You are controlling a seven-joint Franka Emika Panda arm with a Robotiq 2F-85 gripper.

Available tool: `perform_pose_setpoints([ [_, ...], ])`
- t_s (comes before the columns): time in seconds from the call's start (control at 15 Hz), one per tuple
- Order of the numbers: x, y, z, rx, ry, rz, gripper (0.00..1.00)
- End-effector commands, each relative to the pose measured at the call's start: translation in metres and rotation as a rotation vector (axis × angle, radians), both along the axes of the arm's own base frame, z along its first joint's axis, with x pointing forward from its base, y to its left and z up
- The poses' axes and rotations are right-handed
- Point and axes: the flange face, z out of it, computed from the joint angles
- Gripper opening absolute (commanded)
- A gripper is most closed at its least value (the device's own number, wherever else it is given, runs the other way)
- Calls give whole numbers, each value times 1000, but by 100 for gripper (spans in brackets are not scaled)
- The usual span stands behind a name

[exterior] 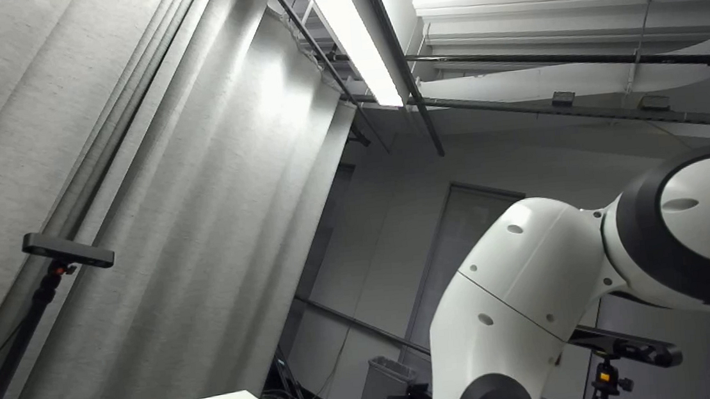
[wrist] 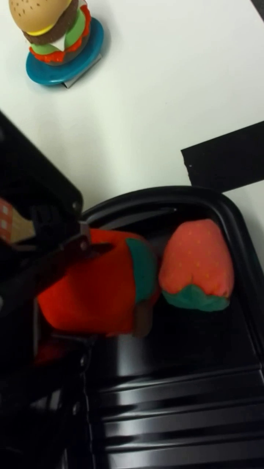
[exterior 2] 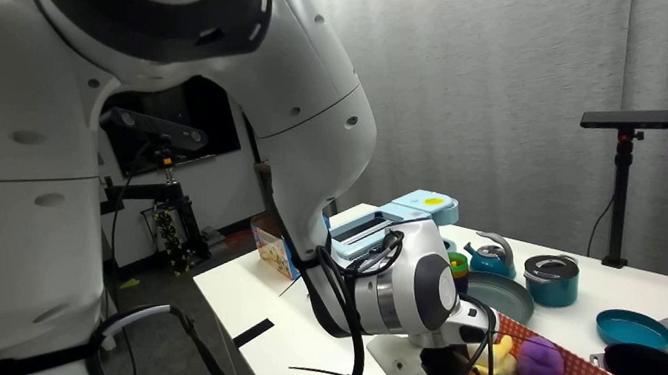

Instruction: Remove the plush toys from the black tray and place them in the basket

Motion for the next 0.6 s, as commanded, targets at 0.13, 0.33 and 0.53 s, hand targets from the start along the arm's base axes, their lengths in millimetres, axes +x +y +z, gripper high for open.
perform_pose_setpoints([
  [0.13, 4, 18, 48, -10, -50, 40, 9],
  [0.33, 10, 20, 83, -42, -72, 43, 7],
  [0.53, 17, 19, 118, -85, -108, 39, 7],
])
